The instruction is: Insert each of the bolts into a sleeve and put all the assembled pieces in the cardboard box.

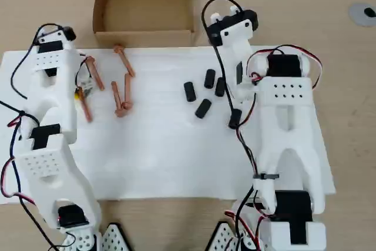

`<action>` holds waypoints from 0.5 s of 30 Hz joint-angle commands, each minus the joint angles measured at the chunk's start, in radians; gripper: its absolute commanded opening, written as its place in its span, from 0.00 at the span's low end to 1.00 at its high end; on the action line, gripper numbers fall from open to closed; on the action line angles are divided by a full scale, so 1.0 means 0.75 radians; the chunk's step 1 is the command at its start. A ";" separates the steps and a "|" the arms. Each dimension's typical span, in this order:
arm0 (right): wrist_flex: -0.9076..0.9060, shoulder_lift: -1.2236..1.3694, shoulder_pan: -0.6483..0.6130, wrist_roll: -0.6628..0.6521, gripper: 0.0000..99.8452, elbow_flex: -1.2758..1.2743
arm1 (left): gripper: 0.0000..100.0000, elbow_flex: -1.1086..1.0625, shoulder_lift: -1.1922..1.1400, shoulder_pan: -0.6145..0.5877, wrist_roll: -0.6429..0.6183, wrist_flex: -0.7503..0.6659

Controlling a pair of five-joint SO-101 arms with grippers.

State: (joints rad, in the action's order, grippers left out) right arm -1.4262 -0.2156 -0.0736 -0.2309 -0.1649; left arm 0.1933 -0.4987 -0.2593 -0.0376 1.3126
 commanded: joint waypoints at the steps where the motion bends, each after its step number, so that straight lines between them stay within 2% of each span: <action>1: 0.008 -0.058 -0.013 -0.012 0.01 0.003 | 0.01 0.121 0.199 0.018 0.000 0.129; 5: 0.008 -0.060 -0.017 0.006 0.01 0.003 | 0.01 0.211 0.453 0.018 0.006 0.286; 10: 0.016 -0.048 -0.042 0.274 0.01 0.001 | 0.01 0.241 0.783 0.035 0.082 0.466; 15: 0.010 -0.017 -0.195 0.522 0.01 -0.011 | 0.01 0.029 1.055 0.078 0.170 0.481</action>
State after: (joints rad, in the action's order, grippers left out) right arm -1.4262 -0.2156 -0.1565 0.0806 -0.1711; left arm 0.2700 0.1519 -0.2317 0.0591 1.6671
